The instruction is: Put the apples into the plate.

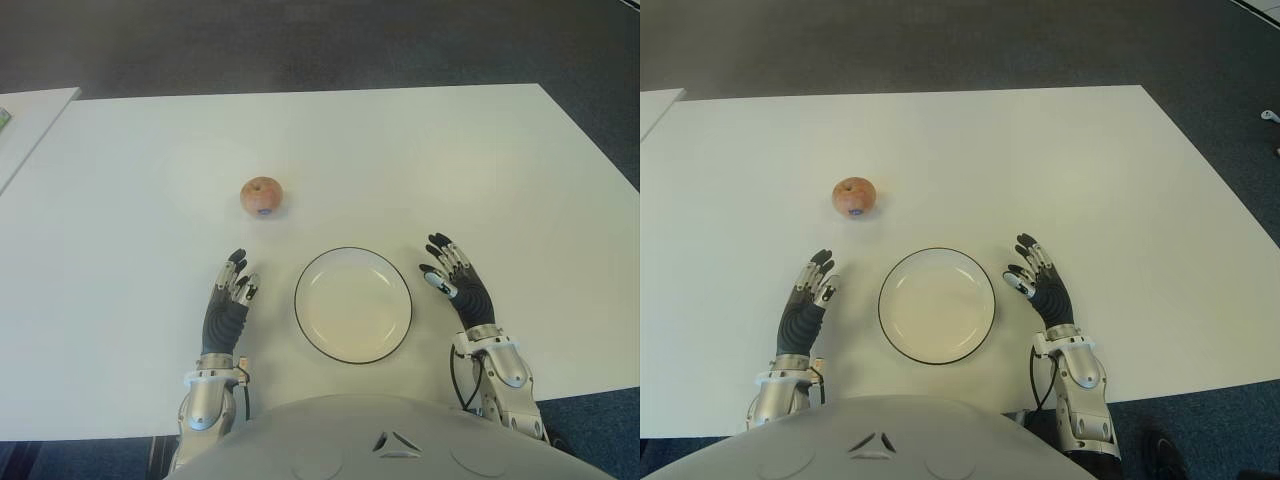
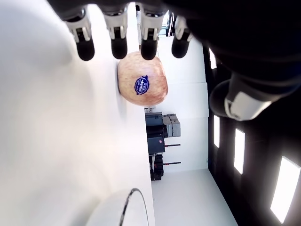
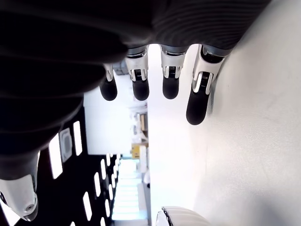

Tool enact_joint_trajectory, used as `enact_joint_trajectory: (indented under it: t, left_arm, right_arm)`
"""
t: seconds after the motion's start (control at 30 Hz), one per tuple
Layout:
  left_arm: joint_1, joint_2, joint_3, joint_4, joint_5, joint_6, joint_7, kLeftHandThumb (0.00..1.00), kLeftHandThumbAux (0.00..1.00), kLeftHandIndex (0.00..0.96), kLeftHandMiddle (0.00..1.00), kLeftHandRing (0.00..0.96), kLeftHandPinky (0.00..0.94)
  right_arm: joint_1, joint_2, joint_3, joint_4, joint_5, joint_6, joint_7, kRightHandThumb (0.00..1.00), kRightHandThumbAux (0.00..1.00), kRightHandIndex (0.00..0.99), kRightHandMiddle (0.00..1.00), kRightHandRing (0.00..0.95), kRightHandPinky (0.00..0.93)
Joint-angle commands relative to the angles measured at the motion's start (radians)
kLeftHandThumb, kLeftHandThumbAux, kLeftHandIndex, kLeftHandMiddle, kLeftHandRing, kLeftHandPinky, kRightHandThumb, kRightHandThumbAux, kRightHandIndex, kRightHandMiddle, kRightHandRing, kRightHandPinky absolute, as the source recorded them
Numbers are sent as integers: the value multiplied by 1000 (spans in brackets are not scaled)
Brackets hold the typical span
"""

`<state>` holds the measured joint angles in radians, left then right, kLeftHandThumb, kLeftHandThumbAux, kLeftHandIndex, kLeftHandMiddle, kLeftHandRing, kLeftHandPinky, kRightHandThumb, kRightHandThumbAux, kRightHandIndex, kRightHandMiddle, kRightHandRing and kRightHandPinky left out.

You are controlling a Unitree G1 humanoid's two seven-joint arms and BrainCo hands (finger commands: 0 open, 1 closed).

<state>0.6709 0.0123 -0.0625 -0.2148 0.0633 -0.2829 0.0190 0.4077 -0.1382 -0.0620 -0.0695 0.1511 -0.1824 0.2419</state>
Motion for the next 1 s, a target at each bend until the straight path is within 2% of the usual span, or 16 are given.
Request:
enact_joint_trajectory:
  t: [0.03, 1.0]
  left_arm:
    - [4, 4, -8, 11, -6, -5, -13, 31, 461, 0, 2, 16, 69]
    - [2, 5, -9, 11, 7, -3, -7, 33, 451, 0, 0, 11, 71]
  right_arm:
    - [12, 4, 3, 17, -1, 28, -1, 141, 597, 68, 92, 56, 66]
    - [11, 2, 4, 21, 0, 20, 5, 131, 601, 62, 91, 59, 71]
